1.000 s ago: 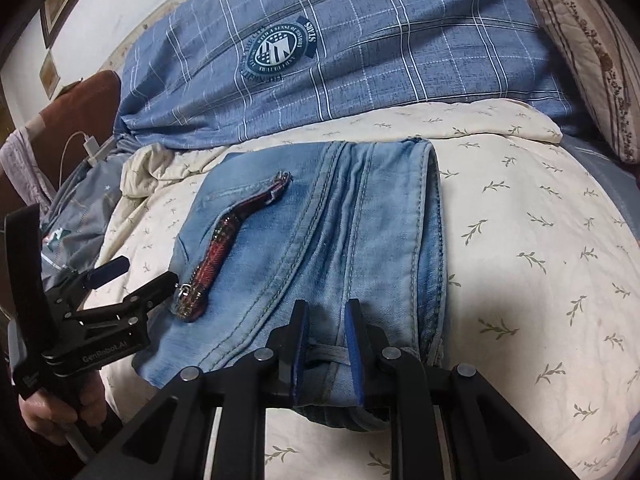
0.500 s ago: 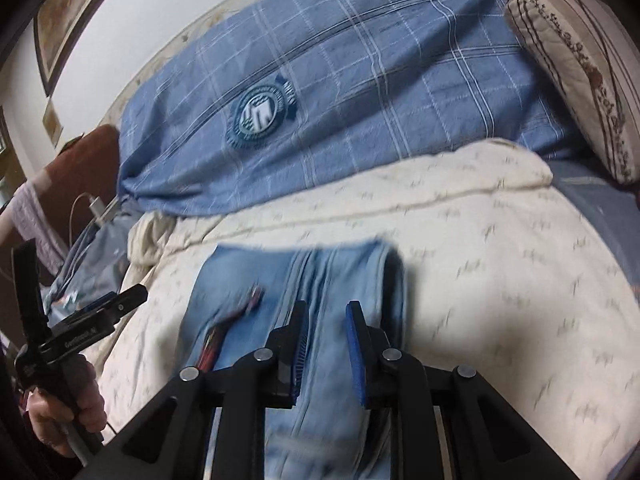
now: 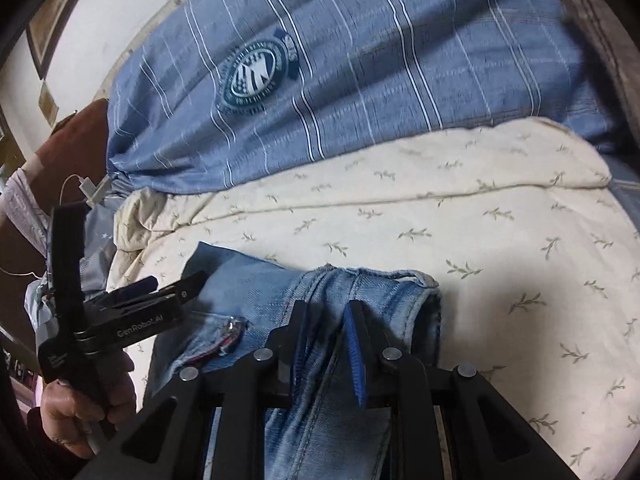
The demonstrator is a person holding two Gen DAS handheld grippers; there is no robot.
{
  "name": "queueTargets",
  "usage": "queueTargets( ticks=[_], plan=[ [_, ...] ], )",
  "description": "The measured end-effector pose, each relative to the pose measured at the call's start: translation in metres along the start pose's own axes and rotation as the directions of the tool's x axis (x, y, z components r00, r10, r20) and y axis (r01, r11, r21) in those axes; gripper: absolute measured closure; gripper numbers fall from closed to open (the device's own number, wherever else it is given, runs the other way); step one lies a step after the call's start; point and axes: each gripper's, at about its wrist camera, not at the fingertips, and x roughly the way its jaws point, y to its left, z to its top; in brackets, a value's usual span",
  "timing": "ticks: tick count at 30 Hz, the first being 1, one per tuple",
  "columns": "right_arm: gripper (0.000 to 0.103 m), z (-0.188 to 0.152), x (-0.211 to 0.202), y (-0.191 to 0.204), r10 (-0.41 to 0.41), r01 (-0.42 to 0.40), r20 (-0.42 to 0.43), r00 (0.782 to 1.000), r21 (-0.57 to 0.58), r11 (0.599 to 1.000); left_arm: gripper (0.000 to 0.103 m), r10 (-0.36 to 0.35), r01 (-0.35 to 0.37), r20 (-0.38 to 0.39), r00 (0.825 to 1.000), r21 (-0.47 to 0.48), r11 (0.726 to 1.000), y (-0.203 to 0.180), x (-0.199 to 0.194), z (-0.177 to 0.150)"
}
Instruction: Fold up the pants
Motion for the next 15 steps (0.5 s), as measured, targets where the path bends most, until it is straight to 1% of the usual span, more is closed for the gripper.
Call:
queueTargets(
  ticks=[2,4,5,7,12,14,15],
  plan=[
    [0.081,-0.001,0.007,-0.004,-0.002,0.002,-0.019,1.000,0.011,1.000,0.007,0.033,-0.033,0.005,0.999,0.043,0.999,-0.005,0.002,-0.001],
    [0.081,-0.004,0.008,-0.003,-0.007,0.007,-0.022,1.000,0.003,1.000,0.007,0.043,-0.044,0.022,0.999,0.063,0.997,-0.005,-0.001,-0.001],
    [0.081,-0.004,0.006,-0.003,-0.009,0.009,-0.018,1.000,-0.002,1.000,0.007,0.037,-0.039,0.033,0.999,0.067,0.997,-0.004,-0.005,-0.001],
    [0.081,-0.007,-0.003,-0.002,-0.007,0.007,0.000,1.000,-0.009,1.000,0.007,0.018,-0.022,0.055,0.998,0.059,0.998,0.002,-0.016,-0.003],
    [0.080,-0.024,-0.036,0.007,0.012,-0.009,0.067,0.998,-0.042,0.999,0.007,0.017,-0.018,0.117,0.993,0.011,1.000,0.025,-0.051,-0.020],
    [0.080,-0.035,-0.048,0.015,0.036,-0.031,0.071,0.997,-0.068,0.997,0.007,0.014,-0.013,0.144,0.990,-0.008,1.000,0.031,-0.065,-0.025],
    [0.080,-0.043,-0.054,0.022,0.033,-0.026,0.072,0.997,-0.092,0.995,0.007,0.017,-0.016,0.161,0.987,-0.010,1.000,0.033,-0.073,-0.029]
  ],
)
